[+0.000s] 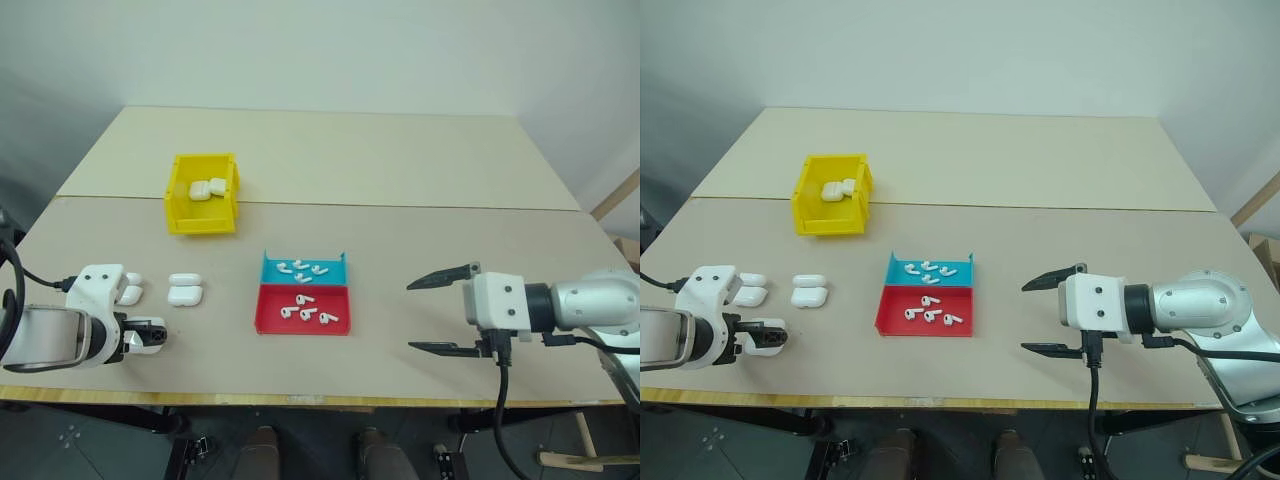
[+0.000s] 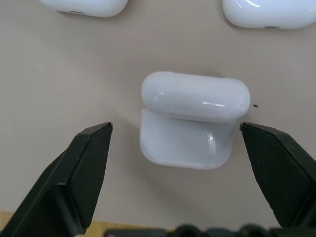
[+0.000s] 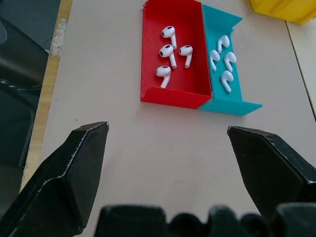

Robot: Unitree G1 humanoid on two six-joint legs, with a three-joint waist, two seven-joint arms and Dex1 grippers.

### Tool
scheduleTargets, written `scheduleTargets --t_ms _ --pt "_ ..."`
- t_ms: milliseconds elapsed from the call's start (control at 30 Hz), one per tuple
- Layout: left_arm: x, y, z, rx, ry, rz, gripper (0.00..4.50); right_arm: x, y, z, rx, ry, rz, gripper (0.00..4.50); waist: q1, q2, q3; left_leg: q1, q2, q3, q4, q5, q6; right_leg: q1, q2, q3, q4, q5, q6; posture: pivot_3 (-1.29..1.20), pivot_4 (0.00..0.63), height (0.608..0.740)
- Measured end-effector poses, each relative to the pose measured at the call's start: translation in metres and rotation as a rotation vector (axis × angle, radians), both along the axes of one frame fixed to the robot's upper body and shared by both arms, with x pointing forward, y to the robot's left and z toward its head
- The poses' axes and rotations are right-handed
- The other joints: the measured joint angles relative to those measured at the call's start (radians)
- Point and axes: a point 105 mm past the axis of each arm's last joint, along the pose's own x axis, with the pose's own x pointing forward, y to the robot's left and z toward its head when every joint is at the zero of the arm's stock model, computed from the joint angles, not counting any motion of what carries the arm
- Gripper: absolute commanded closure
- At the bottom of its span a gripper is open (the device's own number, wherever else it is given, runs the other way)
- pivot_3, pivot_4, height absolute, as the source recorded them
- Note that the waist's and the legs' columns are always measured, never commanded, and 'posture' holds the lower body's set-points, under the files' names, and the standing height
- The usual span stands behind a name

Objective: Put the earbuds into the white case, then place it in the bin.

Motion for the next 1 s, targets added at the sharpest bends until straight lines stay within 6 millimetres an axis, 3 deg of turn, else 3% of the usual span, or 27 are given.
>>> scheduleTargets --t_ms 867,933,1000 --pt "-0.006 -0.004 -0.012 -0.007 0.073 -0.040 0.00 0.000 -0.003 -0.007 -0.014 0.002 -0.034 0.03 -0.001 0.000 0.000 0.000 0.000 0.000 0.000 0.001 -0.001 0.000 0.000 0.000 0.000 0.001 0.001 0.00 0.150 0.740" --pt "-0.006 -0.005 -0.012 -0.006 0.071 -0.040 0.37 0.000 -0.003 -0.007 -0.014 0.003 -0.034 0.00 -0.001 0.000 0.000 0.000 0.000 0.000 0.000 0.001 -0.001 0.000 0.000 0.000 0.000 0.001 0.001 0.00 0.150 0.740" --pt "-0.008 -0.006 -0.014 0.001 0.071 -0.042 0.37 0.000 -0.003 -0.007 -0.015 0.003 -0.034 0.00 -0.001 0.000 0.000 0.000 0.000 0.000 0.000 0.001 -0.001 0.000 0.000 0.000 0.000 0.001 0.001 0.00 0.150 0.740"
